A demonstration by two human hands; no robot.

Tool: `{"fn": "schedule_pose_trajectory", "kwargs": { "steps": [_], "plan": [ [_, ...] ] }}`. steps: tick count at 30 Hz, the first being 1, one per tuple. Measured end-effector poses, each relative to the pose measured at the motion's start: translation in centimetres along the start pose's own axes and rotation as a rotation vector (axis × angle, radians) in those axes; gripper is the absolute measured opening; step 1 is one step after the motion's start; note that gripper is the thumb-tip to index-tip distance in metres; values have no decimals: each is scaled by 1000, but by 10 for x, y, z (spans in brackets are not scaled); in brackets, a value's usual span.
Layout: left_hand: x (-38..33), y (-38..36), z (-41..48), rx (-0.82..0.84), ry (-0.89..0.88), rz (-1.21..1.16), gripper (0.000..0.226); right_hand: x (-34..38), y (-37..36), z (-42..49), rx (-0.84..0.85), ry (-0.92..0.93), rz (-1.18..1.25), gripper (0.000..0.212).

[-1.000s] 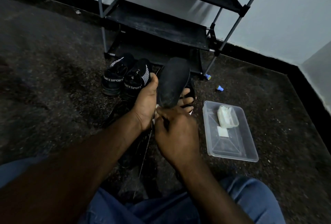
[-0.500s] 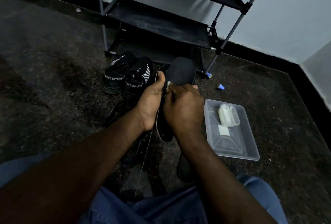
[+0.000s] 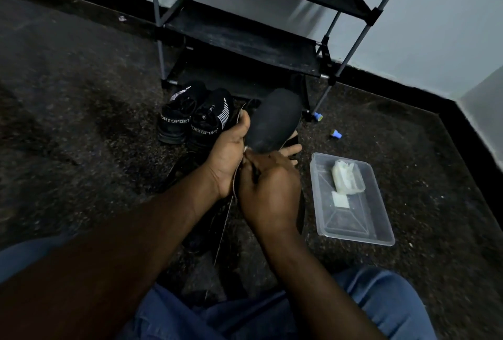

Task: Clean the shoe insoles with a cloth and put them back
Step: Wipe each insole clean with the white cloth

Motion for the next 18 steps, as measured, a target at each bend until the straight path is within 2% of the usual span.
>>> {"fn": "schedule_pose_trajectory", "kwargs": {
  "steps": [5, 9, 12, 15, 18],
  "plan": [
    [-2, 2, -2, -3, 11, 75, 80, -6, -14, 30, 8, -36, -46, 24],
    [-7, 12, 1, -61, -20, 31, 77, -2, -18, 17, 124, -53, 42, 30],
    [-11, 15, 4, -77, -38, -34, 75, -3, -12, -5, 194, -130, 168, 23],
    [-11, 10, 5, -58, -23, -85, 76, -2, -2, -20, 150, -130, 239, 17],
    [-11, 7, 5, -44, -4, -109, 76, 1, -2, -20, 99, -63, 165, 19]
  ]
}}
Point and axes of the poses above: each hand's wrist, its own z-axis towards the middle knuckle, its own y-axis out of the back of the hand, x = y × z, the point moved 8 cm from there along z, towards the middle knuckle, and after that the axes turned 7 degrees about -x, right-handed, at the moved point
